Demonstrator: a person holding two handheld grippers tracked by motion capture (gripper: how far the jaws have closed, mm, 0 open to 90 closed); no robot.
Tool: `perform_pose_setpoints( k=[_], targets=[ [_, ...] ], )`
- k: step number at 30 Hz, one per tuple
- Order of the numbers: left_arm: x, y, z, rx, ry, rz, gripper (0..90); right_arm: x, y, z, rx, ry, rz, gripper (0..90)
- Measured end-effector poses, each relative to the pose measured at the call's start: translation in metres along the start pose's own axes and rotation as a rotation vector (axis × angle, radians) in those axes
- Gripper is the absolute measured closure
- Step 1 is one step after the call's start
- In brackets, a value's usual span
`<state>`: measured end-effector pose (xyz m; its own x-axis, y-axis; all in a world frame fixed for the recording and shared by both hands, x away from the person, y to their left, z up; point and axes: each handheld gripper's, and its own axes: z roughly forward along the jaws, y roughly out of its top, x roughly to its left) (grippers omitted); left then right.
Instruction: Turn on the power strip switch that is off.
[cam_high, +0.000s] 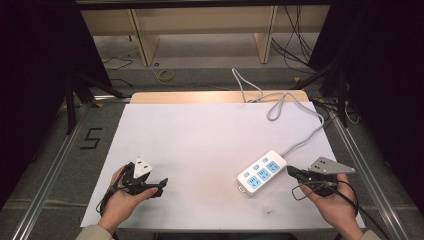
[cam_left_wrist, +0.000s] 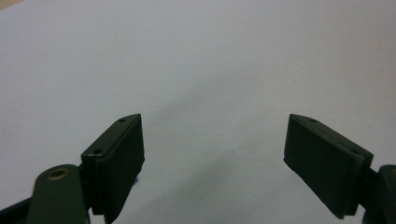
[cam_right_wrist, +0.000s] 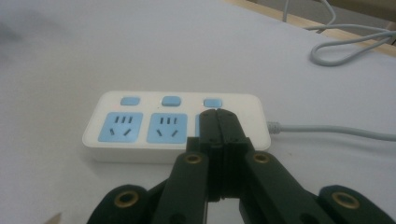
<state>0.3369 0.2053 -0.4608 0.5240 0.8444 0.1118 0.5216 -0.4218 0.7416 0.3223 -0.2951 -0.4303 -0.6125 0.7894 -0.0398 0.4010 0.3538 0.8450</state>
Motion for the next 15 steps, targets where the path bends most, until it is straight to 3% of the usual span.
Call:
perform_pose_setpoints(
  k=[15],
  targets=[
    [-0.001,0.0005,0.0009,0.0,-0.003,0.001,20.0,-0.0014,0.0079,0.0055,0.017,0.008,0.003,90.0]
  ],
)
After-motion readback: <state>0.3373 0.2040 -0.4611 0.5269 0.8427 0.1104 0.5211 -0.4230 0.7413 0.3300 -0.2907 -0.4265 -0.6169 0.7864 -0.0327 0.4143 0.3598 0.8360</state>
